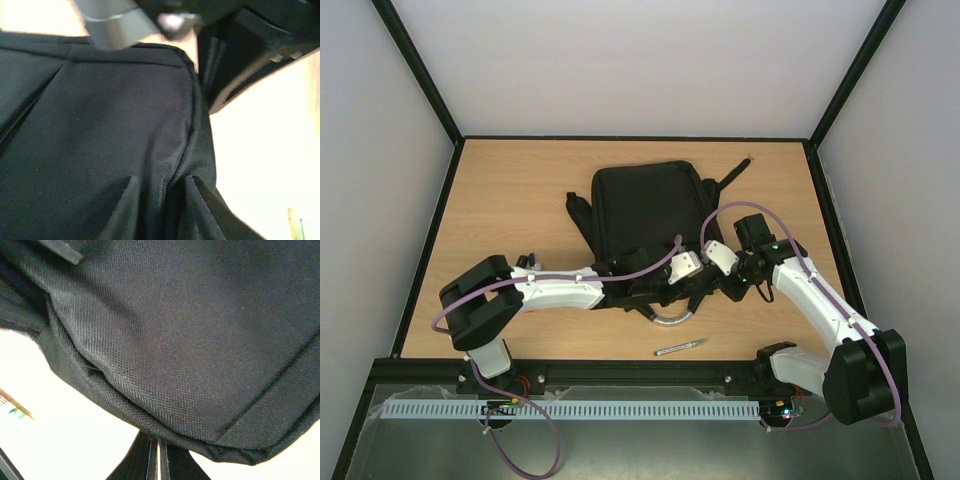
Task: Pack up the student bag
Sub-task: Zip the student bag at the center of the board, then pick up the stationery from the center of the board.
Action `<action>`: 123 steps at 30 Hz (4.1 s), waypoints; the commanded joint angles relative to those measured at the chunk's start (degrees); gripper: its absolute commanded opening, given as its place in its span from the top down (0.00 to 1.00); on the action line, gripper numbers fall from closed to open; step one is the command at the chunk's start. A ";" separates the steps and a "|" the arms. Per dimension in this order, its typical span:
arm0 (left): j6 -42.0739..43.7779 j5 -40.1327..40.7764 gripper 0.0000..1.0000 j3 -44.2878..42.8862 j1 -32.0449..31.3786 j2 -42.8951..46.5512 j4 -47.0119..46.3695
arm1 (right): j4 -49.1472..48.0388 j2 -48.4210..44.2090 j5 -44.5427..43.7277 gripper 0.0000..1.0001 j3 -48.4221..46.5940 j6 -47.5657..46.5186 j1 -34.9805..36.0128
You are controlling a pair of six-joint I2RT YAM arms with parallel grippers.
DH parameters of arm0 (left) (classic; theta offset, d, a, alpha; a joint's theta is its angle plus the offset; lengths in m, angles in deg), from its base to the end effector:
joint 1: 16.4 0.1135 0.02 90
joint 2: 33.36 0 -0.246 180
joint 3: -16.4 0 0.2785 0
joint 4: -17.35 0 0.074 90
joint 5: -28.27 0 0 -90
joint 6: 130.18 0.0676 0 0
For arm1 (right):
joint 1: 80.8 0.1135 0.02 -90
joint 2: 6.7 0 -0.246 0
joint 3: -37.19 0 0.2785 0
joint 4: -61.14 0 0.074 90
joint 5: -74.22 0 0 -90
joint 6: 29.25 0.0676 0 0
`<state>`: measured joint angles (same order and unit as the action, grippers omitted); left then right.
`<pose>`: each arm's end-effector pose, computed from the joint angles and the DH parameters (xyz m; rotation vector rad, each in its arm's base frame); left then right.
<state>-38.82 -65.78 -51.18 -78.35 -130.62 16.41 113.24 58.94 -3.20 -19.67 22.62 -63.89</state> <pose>0.1919 -0.3703 0.1516 1.1673 1.8075 -0.7082 0.2463 0.0903 0.1728 -1.2669 2.2706 0.1573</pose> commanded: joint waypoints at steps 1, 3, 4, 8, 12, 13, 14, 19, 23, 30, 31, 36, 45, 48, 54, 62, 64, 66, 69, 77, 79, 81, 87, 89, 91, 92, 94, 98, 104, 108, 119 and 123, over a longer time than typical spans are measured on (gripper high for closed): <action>0.32 1.73 0.79 -1.45 0.28 -0.83 -1.09 | 1.68 -0.34 1.50 0.99 -0.64 0.68 0.45; 0.28 2.57 0.88 -0.91 0.38 -0.28 -1.76 | 2.04 0.36 1.94 0.99 -0.41 0.69 0.41; 0.30 2.75 0.94 -0.42 0.45 0.21 -2.34 | 2.21 0.96 2.14 0.99 -0.32 0.55 0.44; 0.58 2.56 0.98 1.48 0.26 3.13 -3.40 | 2.22 3.06 1.02 0.99 0.03 -0.82 -0.95; 0.90 2.58 0.98 3.61 0.29 6.05 -2.52 | 2.64 4.80 -0.68 0.99 -1.18 -2.62 -3.44; 0.94 2.75 0.98 4.21 0.26 6.63 -2.30 | 3.10 5.17 -0.81 0.99 -1.84 -3.05 -3.93; 0.94 2.89 0.98 4.87 0.28 7.32 -2.14 | 3.47 5.45 -1.03 0.99 -2.44 -3.42 -4.43; 0.28 2.80 0.98 7.70 0.31 9.83 -1.52 | 2.89 7.20 -3.23 0.99 -3.82 -4.78 -6.44; -0.18 2.69 0.98 9.67 0.08 12.50 -1.47 | 0.30 11.07 -4.44 0.99 -5.09 -4.01 -7.34; -0.41 2.56 0.98 12.08 -0.13 14.93 -1.16 | -3.87 17.92 -4.52 0.99 -10.73 0.63 -7.77; -0.43 2.63 0.98 12.22 -0.15 14.98 -1.16 | -4.26 18.87 -4.64 0.99 -11.62 1.34 -7.79; -0.37 3.32 0.98 12.77 -0.18 15.24 -1.72 | -6.46 22.80 -5.41 0.99 -14.97 3.35 -7.77; -1.25 6.27 0.91 11.30 -0.03 14.74 -0.38 | -8.17 21.22 -4.58 0.98 -14.13 5.70 -7.77; -1.76 8.51 0.68 9.95 -0.08 14.87 1.08 | -7.75 18.09 -4.72 0.75 -13.96 7.57 -7.77; -3.06 11.49 0.32 4.90 0.67 16.48 6.91 | -5.90 7.16 -2.63 0.36 -13.89 11.76 -7.77; -9.55 14.49 0.01 -2.38 7.90 20.67 17.00 | 3.17 -6.54 13.44 0.21 -11.58 7.05 -7.61; -12.49 14.72 0.01 -5.63 11.45 20.42 21.12 | 6.86 -7.57 18.16 0.22 -11.48 4.27 -7.05; -17.20 16.91 0.01 -9.05 14.65 19.94 25.83 | 9.99 -8.29 21.35 0.23 -11.83 1.61 -4.90; -19.50 12.37 0.01 -11.51 19.89 20.24 28.17 | 11.41 -9.83 21.10 0.24 -11.51 -0.21 1.52; -20.15 6.09 0.01 -5.56 28.39 21.07 19.18 | 7.36 -8.34 7.62 0.26 -5.37 3.05 28.00; -18.71 1.98 0.03 -3.37 31.02 21.08 17.44 | 6.35 -8.13 1.60 0.29 -2.53 3.54 34.97; -19.59 -1.97 0.06 -2.14 33.67 21.42 16.56 | 5.80 -8.26 -2.85 0.34 0.39 3.05 39.49; -17.48 -7.01 0.20 -1.72 35.86 22.42 15.49 | 5.31 -7.65 -7.90 0.41 5.44 1.67 46.04; -16.50 -8.21 0.25 -1.77 36.02 22.73 15.70 | 4.08 -7.37 -9.30 0.42 6.62 1.97 47.10; -16.46 -8.70 0.27 -1.61 36.03 23.23 15.65 | 2.21 -6.62 -11.34 0.44 7.66 2.53 47.81; -16.48 -9.10 0.27 -1.33 36.03 23.67 15.05 | 1.50 -6.22 -11.85 0.46 8.02 2.65 47.99; -16.35 -9.83 0.28 -0.76 36.03 24.45 14.23 | 0.24 -5.60 -11.98 0.48 8.48 2.71 48.17; -15.49 -11.13 0.35 -0.86 36.03 24.61 14.56 | -2.45 -3.99 -11.95 0.59 9.57 2.62 49.15; -15.08 -13.26 0.38 -1.62 36.03 23.78 15.53 | -3.89 -1.46 -11.99 0.68 9.69 2.64 50.54; -15.08 -12.83 0.36 -1.69 36.05 23.99 15.72 | -5.29 -1.38 -11.46 0.37 10.46 2.52 50.69; -15.16 -13.26 0.36 -1.66 36.05 23.99 15.79 | -9.17 4.26 -12.69 0.53 11.59 3.76 50.77; -15.15 -13.42 0.36 -1.56 36.05 24.16 15.64 | -10.04 5.03 -13.13 0.66 11.87 3.90 50.73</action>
<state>-54.31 -78.24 -52.53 -42.46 -107.01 31.97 103.53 63.08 -15.49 -8.66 26.10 -13.65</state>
